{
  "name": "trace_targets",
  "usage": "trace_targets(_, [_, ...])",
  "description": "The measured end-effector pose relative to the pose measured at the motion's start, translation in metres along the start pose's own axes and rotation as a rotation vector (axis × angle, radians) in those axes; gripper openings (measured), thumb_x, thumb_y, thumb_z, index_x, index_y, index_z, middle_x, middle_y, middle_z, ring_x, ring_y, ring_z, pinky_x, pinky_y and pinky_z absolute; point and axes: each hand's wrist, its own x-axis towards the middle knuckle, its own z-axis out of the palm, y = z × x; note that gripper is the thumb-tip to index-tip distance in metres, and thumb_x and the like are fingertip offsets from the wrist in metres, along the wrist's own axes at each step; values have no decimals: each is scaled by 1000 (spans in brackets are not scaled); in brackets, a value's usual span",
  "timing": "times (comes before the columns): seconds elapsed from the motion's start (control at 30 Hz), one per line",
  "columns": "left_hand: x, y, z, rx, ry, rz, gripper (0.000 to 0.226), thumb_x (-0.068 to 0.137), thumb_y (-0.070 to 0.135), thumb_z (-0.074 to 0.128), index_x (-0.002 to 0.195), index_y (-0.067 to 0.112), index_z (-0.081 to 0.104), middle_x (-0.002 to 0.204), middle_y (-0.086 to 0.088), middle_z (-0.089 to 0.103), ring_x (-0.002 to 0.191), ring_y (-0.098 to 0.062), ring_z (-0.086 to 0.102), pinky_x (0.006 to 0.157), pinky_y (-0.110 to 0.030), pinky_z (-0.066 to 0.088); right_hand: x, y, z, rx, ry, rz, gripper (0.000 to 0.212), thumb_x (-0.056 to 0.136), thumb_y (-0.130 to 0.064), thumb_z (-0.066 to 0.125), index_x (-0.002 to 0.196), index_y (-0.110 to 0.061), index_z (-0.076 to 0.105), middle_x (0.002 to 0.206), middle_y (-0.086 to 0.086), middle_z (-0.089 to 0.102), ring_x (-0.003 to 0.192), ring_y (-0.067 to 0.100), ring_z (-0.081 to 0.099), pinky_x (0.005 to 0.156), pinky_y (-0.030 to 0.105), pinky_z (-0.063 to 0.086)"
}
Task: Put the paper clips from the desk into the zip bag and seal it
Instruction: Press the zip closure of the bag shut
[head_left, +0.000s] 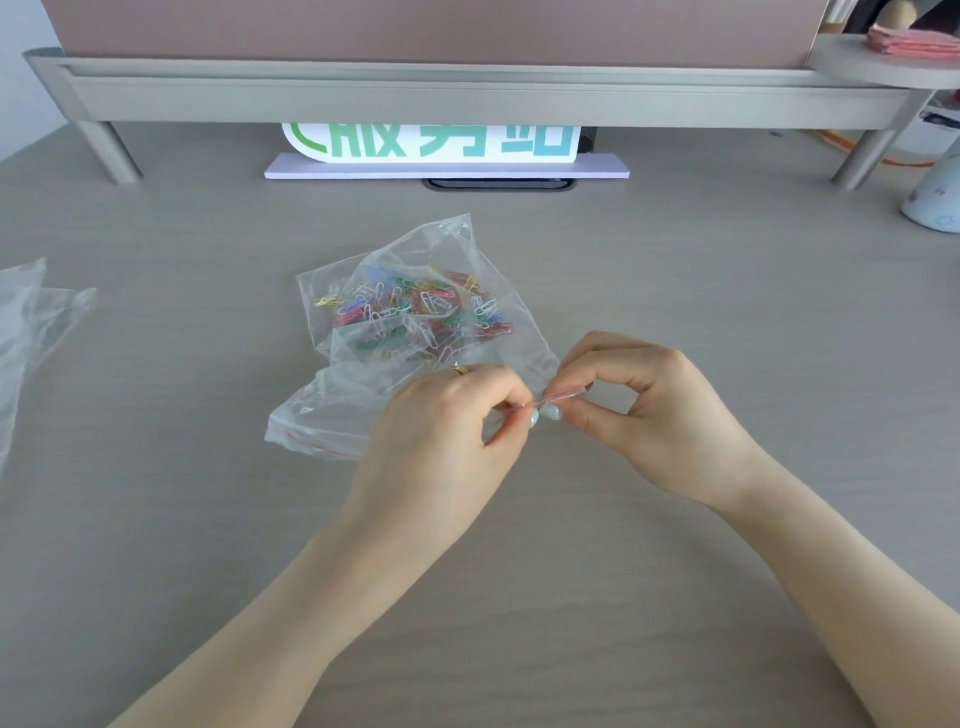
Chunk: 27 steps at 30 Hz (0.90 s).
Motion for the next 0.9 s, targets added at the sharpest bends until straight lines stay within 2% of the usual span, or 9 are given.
trace_targets(0.1, [1, -1, -1, -31, -50, -36, 11, 77, 25, 58, 75, 17, 66, 68, 12, 65, 70, -6, 53, 62, -24, 40, 0, -2, -1, -59, 24, -39, 7, 79, -12, 62, 79, -11, 69, 78, -8, 62, 76, 7, 57, 74, 11, 41])
trace_targets(0.2, [1, -2, -2, -28, -78, -83, 17, 78, 32, 54, 78, 20, 65, 73, 10, 66, 75, -9, 55, 65, -31, 43, 1, 1, -5, -70, 73, -27, 7, 81, -14, 61, 78, -11, 67, 76, -7, 58, 74, 9, 53, 72, 14, 41])
trace_targets(0.37, [0, -2, -2, 13, -50, -80, 14, 76, 30, 56, 72, 20, 65, 64, 6, 64, 71, -13, 52, 55, -31, 41, 1, 3, -7, -24, 4, 57, 11, 75, -16, 62, 82, -19, 70, 81, -10, 60, 75, 12, 53, 73, 18, 42])
trace_targets(0.47, [-1, -2, 0, 42, -42, -50, 9, 75, 27, 59, 71, 22, 65, 62, 7, 63, 70, -13, 53, 56, -32, 40, 1, 2, -3, -26, -30, 43, 11, 75, -17, 64, 83, -16, 72, 81, -7, 61, 77, 15, 55, 73, 26, 44])
trace_targets(0.57, [-2, -2, -1, 19, -63, -63, 9, 75, 27, 58, 70, 24, 65, 63, 7, 64, 71, -14, 53, 58, -33, 40, 0, 2, -2, -4, -13, 34, 10, 76, -16, 63, 81, -16, 71, 76, -5, 61, 75, 11, 56, 71, 20, 44])
trace_targets(0.67, [-1, -1, -1, 6, -85, -77, 12, 76, 29, 56, 70, 24, 66, 63, 6, 64, 66, -15, 55, 54, -32, 44, 0, 2, -1, -34, -12, 1, 11, 78, -13, 61, 81, -15, 71, 77, -11, 61, 75, 5, 55, 69, 12, 41])
trace_targets(0.77, [-1, -3, 0, -35, -71, -78, 15, 76, 29, 57, 73, 22, 70, 64, 6, 67, 62, -15, 57, 56, -34, 44, 1, 2, 0, -62, -3, 5, 12, 78, -14, 61, 82, -13, 72, 78, -7, 61, 74, 7, 54, 69, 12, 39])
trace_targets(0.83, [-1, -3, 0, -49, -68, -75, 16, 76, 29, 57, 76, 22, 72, 64, 6, 68, 60, -14, 58, 55, -33, 45, 1, 2, -2, -27, -2, 26, 10, 79, -12, 64, 81, -17, 72, 76, -7, 62, 73, 6, 54, 69, 11, 39])
trace_targets(0.9, [-1, -3, 0, -45, -70, -74, 16, 76, 30, 58, 76, 22, 72, 62, 6, 67, 57, -16, 59, 53, -36, 46, 0, 1, -4, 18, -3, 41, 18, 78, -9, 67, 80, -26, 72, 77, -9, 62, 73, 4, 55, 70, 10, 40])
